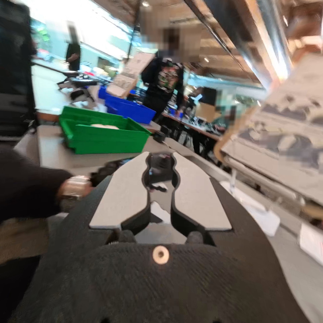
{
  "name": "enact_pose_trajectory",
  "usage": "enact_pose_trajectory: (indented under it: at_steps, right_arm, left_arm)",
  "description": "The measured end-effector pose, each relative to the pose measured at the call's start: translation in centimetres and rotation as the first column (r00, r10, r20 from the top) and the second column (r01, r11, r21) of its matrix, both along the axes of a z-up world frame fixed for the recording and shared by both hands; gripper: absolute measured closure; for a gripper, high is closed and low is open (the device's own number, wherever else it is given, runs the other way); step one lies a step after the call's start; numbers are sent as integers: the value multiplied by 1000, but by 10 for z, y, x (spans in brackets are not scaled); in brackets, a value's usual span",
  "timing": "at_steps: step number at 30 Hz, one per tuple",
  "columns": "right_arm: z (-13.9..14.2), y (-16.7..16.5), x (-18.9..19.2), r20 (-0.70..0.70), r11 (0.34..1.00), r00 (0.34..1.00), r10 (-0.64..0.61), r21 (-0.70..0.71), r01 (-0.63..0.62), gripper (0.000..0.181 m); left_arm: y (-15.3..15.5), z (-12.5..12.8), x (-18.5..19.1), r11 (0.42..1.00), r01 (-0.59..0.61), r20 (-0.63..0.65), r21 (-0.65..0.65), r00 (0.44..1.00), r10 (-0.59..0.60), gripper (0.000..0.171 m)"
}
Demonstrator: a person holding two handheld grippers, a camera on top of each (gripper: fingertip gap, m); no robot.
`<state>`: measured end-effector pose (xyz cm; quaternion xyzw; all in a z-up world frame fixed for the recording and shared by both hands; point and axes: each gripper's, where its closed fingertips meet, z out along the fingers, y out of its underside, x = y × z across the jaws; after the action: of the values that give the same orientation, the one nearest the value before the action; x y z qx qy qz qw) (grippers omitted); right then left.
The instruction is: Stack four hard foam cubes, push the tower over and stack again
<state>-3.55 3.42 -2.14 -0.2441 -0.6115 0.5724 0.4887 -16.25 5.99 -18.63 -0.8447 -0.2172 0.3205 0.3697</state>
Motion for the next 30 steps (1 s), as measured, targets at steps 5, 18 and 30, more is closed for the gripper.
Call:
enact_pose_trajectory:
  at_steps: [5, 18, 30]
  right_arm:
    - [-74, 136, -67, 448, 901, 827, -339, -98, 422, 149]
    - [-193, 141, -69, 734, 890, 517, -441, 287, 353, 141]
    - [-185, 103, -66, 500, 793, 642, -581, 525, 309, 181]
  left_arm:
    - [18, 18, 16, 981, 118, 13, 152, 992, -122, 126]
    - [66, 122, 244, 344, 791, -268, 505, 523, -809, 166]
    - [64, 131, 286, 285, 845, -324, 453, 453, -830, 152]
